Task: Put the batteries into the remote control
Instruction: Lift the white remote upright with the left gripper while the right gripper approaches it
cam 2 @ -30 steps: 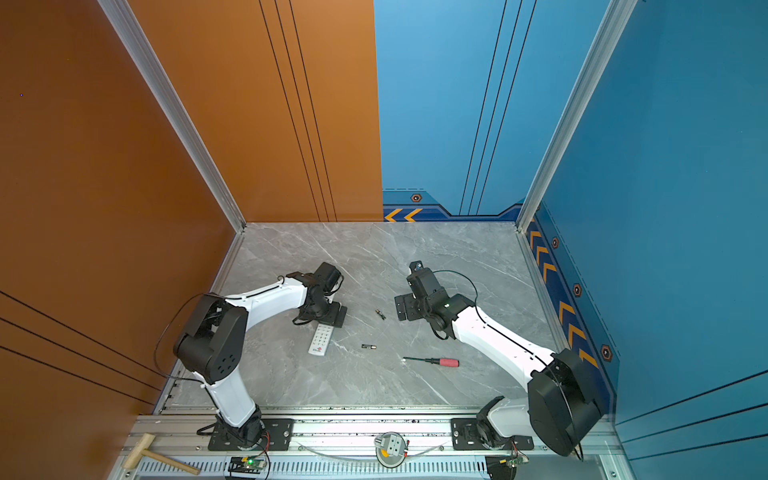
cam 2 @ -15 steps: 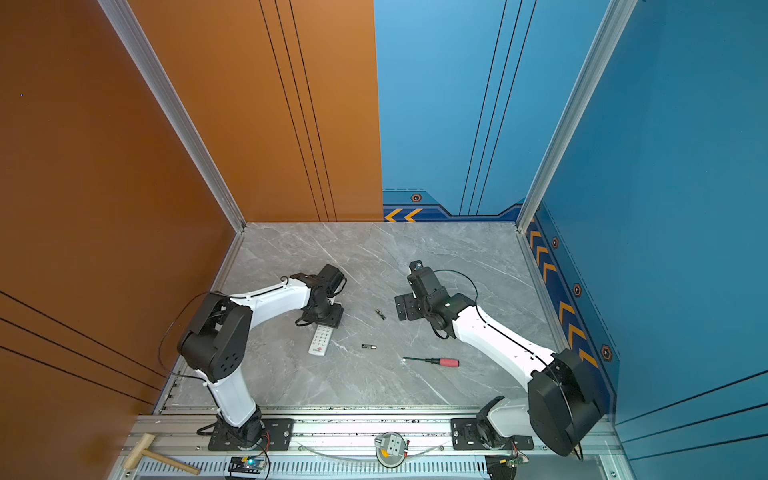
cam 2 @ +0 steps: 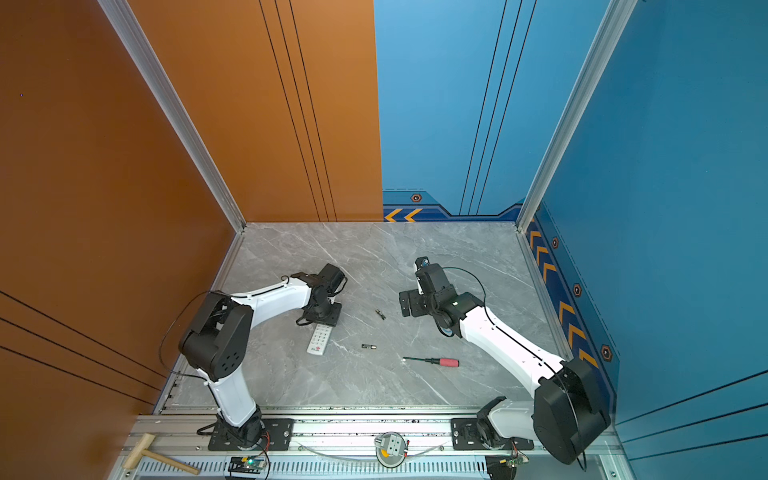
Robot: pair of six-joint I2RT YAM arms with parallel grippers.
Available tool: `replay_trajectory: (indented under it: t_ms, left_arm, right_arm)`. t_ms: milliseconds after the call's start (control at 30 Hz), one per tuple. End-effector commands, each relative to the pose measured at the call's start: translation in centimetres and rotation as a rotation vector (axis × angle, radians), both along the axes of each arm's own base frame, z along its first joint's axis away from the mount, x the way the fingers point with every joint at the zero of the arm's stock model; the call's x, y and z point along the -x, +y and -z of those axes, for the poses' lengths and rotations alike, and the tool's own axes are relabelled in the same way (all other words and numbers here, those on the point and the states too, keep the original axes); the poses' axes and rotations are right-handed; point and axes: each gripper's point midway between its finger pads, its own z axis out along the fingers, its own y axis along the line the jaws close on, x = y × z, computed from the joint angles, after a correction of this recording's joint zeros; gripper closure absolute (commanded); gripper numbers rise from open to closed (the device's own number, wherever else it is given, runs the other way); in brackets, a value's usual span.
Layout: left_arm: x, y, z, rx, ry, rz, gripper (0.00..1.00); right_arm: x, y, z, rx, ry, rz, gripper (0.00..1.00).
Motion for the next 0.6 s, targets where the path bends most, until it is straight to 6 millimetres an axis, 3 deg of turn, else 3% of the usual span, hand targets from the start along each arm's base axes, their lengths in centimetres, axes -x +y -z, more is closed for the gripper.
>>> replay_trajectory:
  t_ms: [0, 233, 567]
  left_arm:
    - [-0.5, -0.5, -2.7, 0.044, -0.044, -0.009, 0.67]
    - [-1.9, -3.6, -8.2, 0.247, -0.160, 0.058, 0.69]
    - [-2.8, -8.2, -16.8, 0.698, -0.310, 0.137, 0.72]
  right_arm:
    - [0.8, -0.3, -0.2, -0.054, 0.022, -0.002, 0.00]
    - [1.6, 0.5, -0.9, -0.237, 0.016, -0.030, 0.00]
    - [4.2, 4.3, -5.0, -0.528, -0.069, -0.246, 0.00]
